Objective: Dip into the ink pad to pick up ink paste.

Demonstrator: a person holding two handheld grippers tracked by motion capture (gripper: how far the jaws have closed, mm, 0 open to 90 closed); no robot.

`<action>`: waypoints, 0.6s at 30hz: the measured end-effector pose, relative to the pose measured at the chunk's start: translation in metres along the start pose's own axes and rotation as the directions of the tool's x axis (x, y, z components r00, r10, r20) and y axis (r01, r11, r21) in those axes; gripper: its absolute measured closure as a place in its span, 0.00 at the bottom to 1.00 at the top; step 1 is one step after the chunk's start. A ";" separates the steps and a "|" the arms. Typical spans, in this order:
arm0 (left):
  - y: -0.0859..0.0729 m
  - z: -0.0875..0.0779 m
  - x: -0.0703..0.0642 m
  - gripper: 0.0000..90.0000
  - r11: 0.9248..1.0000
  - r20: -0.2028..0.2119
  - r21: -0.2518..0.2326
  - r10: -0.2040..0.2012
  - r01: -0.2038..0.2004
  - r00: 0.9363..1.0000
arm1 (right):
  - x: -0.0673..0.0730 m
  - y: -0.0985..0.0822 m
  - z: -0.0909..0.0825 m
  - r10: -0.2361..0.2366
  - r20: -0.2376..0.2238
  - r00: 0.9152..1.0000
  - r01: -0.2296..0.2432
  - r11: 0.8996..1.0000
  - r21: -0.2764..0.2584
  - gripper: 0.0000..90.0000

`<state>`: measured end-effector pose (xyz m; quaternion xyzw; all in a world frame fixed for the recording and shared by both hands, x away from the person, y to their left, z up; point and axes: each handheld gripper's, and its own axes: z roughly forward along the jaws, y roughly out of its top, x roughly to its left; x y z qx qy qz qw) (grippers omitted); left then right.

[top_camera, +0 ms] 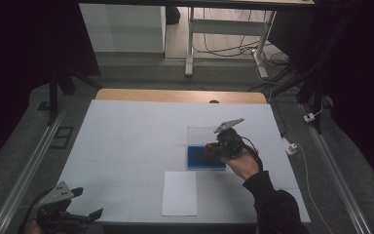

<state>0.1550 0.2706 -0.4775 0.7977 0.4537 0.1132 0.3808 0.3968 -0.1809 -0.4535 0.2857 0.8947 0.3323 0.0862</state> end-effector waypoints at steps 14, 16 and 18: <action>0.000 0.000 0.000 0.01 1.000 0.002 0.001 0.003 -0.003 1.000 | 0.001 0.000 0.014 -0.004 0.039 0.999 0.003 0.999 0.036 0.88; 0.001 0.001 -0.001 0.01 1.000 0.000 0.006 0.007 -0.007 1.000 | 0.003 -0.001 0.019 -0.021 0.034 0.999 0.019 0.999 0.047 0.88; 0.001 0.001 -0.001 0.01 1.000 -0.001 0.006 0.010 -0.010 1.000 | 0.003 -0.001 0.022 -0.021 0.024 0.999 0.019 0.999 0.051 0.88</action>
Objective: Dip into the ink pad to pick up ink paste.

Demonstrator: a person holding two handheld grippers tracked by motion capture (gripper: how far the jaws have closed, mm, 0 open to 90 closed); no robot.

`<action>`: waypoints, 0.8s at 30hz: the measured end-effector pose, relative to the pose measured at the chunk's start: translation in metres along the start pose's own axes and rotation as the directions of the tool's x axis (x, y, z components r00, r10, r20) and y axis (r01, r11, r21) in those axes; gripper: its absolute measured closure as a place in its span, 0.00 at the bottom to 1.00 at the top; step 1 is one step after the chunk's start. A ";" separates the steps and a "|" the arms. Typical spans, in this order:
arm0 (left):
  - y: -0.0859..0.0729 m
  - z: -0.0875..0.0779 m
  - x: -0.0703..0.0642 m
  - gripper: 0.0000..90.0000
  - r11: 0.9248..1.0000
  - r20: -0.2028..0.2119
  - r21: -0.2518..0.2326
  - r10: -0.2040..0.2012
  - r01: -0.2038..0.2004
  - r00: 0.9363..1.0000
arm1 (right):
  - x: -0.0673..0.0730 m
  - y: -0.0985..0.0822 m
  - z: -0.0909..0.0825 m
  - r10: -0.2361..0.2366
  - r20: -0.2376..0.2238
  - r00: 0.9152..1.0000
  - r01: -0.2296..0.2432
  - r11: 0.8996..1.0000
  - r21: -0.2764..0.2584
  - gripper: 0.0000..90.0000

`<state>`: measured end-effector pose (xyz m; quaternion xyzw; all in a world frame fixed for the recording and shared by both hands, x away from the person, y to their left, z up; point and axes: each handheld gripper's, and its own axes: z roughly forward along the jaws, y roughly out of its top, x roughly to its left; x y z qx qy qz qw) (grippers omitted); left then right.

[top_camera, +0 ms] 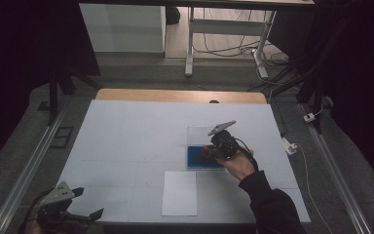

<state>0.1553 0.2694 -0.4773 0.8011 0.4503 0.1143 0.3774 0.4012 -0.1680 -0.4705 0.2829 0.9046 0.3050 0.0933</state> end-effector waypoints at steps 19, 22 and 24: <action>0.001 0.002 -0.001 0.01 1.000 -0.002 0.015 0.005 -0.005 1.000 | 0.019 -0.002 0.015 -0.067 0.099 0.993 0.061 0.996 0.061 0.89; 0.001 0.003 0.000 0.01 1.000 -0.003 0.018 0.000 0.000 1.000 | 0.025 -0.002 0.016 -0.102 0.134 0.986 0.093 0.993 0.073 0.89; 0.001 0.002 0.000 0.01 1.000 -0.003 0.019 -0.001 0.001 1.000 | 0.023 -0.003 0.016 -0.073 0.121 0.990 0.067 0.996 0.057 0.89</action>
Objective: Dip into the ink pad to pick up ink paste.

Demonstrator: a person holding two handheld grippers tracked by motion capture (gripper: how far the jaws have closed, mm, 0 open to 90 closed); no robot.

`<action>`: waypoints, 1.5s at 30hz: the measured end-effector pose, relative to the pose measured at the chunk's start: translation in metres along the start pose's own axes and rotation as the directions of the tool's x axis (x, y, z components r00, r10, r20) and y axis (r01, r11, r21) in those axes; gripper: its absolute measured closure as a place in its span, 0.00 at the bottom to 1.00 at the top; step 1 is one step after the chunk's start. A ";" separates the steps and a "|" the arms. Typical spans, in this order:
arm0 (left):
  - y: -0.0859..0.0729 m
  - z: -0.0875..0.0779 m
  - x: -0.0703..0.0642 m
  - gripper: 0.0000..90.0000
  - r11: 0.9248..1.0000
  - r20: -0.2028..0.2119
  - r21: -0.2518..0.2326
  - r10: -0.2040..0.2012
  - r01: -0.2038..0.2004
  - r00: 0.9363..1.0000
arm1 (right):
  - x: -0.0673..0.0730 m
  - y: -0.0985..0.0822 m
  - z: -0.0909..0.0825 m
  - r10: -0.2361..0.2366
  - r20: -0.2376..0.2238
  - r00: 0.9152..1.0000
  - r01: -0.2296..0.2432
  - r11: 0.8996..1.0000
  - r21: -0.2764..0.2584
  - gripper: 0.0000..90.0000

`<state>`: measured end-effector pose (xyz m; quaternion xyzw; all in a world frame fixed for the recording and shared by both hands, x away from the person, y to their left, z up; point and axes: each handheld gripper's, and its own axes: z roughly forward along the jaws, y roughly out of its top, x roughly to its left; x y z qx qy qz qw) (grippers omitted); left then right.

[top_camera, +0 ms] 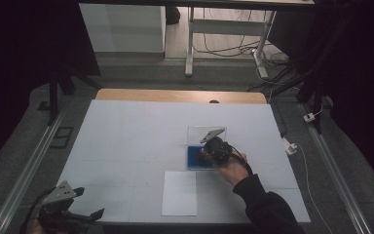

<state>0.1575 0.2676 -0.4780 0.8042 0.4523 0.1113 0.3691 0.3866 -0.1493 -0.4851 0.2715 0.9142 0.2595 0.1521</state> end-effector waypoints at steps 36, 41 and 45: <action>0.000 0.000 0.000 0.01 1.000 0.001 -0.004 0.003 -0.003 1.000 | -0.029 -0.011 -0.011 0.124 -0.069 0.990 -0.128 0.990 -0.057 0.88; 0.000 0.000 0.000 0.01 1.000 0.002 -0.004 0.004 -0.004 1.000 | -0.029 -0.013 -0.006 0.126 -0.075 0.989 -0.130 0.991 -0.044 0.88; 0.000 0.000 0.000 0.01 1.000 0.001 -0.003 0.004 -0.004 1.000 | -0.030 -0.013 -0.005 0.129 -0.081 0.988 -0.132 0.990 -0.039 0.88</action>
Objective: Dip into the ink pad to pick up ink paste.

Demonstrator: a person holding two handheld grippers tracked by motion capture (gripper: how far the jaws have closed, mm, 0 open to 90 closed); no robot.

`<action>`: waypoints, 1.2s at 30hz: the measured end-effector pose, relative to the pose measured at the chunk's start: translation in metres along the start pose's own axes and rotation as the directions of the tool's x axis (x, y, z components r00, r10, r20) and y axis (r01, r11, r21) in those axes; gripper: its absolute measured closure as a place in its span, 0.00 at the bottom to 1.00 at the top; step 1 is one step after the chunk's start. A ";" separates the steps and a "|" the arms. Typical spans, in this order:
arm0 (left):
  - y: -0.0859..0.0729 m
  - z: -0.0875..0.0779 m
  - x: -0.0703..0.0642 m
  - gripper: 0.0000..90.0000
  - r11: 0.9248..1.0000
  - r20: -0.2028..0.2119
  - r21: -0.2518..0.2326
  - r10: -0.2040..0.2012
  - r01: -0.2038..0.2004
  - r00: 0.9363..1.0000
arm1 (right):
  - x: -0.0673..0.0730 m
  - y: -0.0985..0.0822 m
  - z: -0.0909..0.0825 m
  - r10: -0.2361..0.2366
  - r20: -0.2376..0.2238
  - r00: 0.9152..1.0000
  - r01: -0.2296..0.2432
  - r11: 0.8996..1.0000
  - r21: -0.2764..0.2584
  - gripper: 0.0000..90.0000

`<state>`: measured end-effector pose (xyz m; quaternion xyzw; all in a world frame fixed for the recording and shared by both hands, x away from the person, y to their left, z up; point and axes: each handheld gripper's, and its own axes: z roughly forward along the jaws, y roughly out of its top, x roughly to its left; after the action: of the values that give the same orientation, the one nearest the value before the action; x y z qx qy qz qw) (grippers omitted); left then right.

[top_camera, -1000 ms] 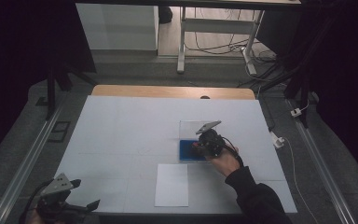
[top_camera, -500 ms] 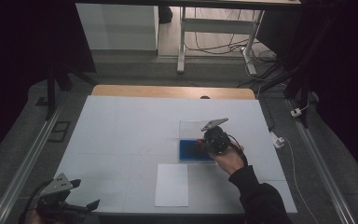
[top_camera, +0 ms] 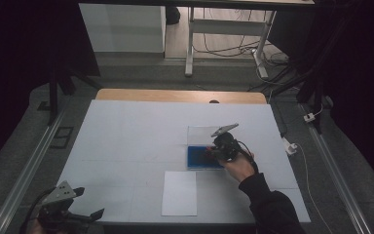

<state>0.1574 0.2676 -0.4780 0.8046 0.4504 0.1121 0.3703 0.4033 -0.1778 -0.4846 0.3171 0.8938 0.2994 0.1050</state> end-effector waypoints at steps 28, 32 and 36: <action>0.000 0.001 0.000 0.02 1.000 0.001 0.008 0.002 -0.002 1.000 | 0.007 -0.002 0.002 -0.022 0.041 0.999 0.022 1.000 0.002 0.89; 0.000 0.001 -0.001 0.02 1.000 -0.001 0.010 0.008 -0.008 1.000 | 0.008 -0.002 0.002 -0.026 0.047 0.999 0.026 1.000 0.003 0.88; 0.000 0.001 -0.001 0.02 1.000 0.003 0.009 0.007 -0.007 1.000 | 0.003 -0.004 0.000 0.022 0.016 1.000 -0.021 1.000 -0.014 0.88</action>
<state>0.1577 0.2665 -0.4782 0.8080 0.4476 0.1102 0.3669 0.3987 -0.1786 -0.4875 0.3284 0.8873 0.3040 0.1114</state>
